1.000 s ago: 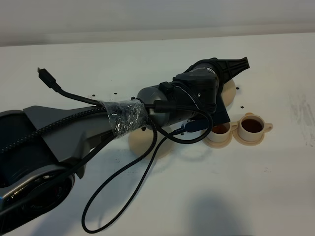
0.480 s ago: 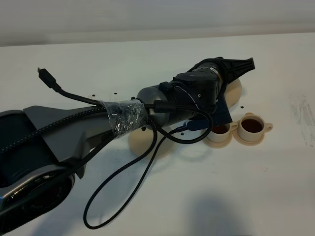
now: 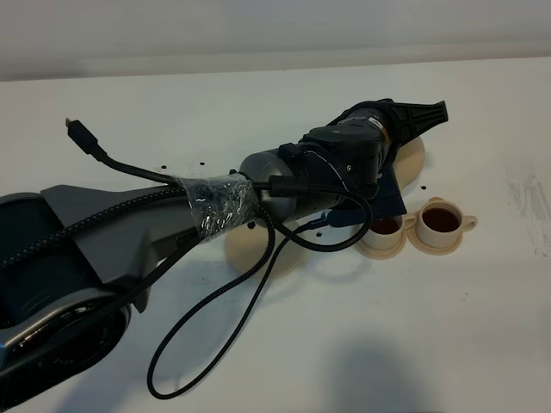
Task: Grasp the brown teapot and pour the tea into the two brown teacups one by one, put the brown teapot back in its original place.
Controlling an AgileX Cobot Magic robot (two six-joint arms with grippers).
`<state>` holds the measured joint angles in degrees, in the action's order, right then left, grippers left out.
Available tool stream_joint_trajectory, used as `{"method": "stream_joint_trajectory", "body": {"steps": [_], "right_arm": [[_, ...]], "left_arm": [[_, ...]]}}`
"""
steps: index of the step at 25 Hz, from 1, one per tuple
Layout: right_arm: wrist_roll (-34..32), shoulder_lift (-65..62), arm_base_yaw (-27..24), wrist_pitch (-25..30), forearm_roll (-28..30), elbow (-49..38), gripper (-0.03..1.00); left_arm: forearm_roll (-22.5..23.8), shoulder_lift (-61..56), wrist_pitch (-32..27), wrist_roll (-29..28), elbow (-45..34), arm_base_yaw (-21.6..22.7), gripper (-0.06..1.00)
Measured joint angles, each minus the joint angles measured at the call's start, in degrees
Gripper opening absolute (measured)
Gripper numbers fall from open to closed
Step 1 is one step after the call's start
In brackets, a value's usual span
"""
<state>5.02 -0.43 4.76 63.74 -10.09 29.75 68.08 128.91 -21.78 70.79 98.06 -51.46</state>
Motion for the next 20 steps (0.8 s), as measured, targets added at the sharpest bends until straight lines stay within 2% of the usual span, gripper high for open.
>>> {"method": "stream_joint_trajectory", "body": {"steps": [20], "right_arm": [[-0.02,0.0,0.0,0.0,0.0,0.0,0.2]], "left_arm": [[0.91,0.0,1.75,5.36,0.0,0.0,0.08]]}}
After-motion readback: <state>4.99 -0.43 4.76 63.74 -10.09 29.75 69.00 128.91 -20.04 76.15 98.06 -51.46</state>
